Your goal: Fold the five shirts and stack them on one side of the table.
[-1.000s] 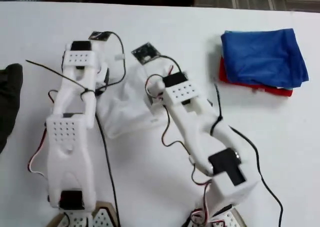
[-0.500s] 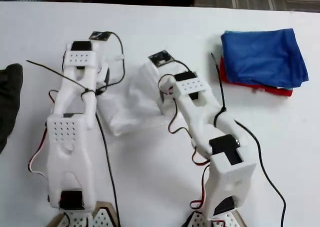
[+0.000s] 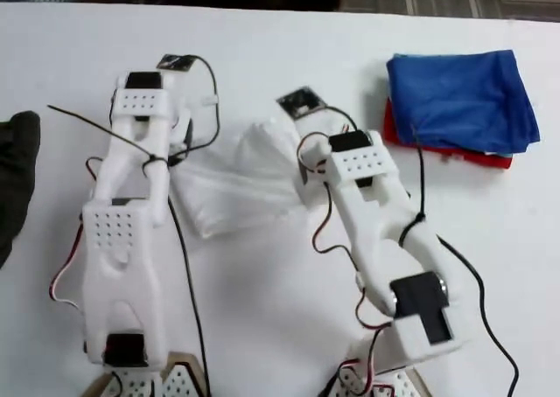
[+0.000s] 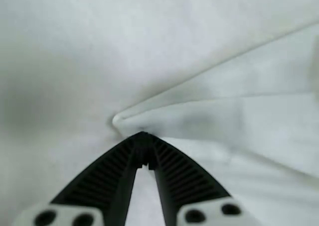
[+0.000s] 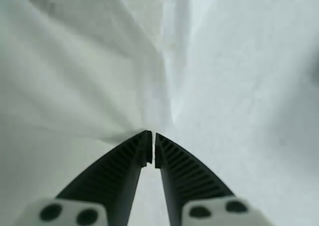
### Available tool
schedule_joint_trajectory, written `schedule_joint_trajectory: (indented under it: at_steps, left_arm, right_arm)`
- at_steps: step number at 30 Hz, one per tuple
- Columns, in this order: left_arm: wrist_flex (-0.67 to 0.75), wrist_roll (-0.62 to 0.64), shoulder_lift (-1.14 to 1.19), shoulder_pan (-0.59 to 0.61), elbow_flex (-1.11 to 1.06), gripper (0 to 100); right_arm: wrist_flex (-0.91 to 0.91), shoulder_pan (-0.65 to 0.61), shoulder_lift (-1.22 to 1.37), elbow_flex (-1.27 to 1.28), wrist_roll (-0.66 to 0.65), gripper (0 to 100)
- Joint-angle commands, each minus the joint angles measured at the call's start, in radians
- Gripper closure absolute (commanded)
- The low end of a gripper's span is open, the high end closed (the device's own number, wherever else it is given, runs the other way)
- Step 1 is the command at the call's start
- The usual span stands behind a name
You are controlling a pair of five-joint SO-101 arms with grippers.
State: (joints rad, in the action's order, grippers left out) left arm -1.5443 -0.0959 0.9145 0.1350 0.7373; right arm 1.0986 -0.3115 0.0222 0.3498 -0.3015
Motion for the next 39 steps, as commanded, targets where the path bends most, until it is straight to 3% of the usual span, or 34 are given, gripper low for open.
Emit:
schedule_joint_trajectory:
  at_steps: [1,10,16,20,31,39]
  left_arm:
    - [0.005,0.008,-0.008,-0.014,0.022,98]
    - [-0.144,0.008,0.003,-0.012,0.228,98]
    - [-0.163,0.008,0.005,-0.012,0.239,98]
    - [-0.157,0.009,0.005,-0.014,0.239,98]
    - [-0.161,0.009,0.008,-0.06,0.239,98]
    - [-0.14,0.006,0.157,-0.037,0.249,98]
  right_arm:
    - [-0.079,0.015,-0.081,-0.006,-0.009,97.9]
    - [-0.096,-0.085,0.062,-0.365,0.063,98.0]
    - [0.082,-0.097,0.278,-0.723,0.106,98.0]
    - [0.11,-0.102,0.421,-0.872,0.106,98.0]
    - [0.111,-0.16,0.665,-1.008,0.106,98.0]
    - [0.058,-0.067,0.759,-1.01,0.098,98.0]
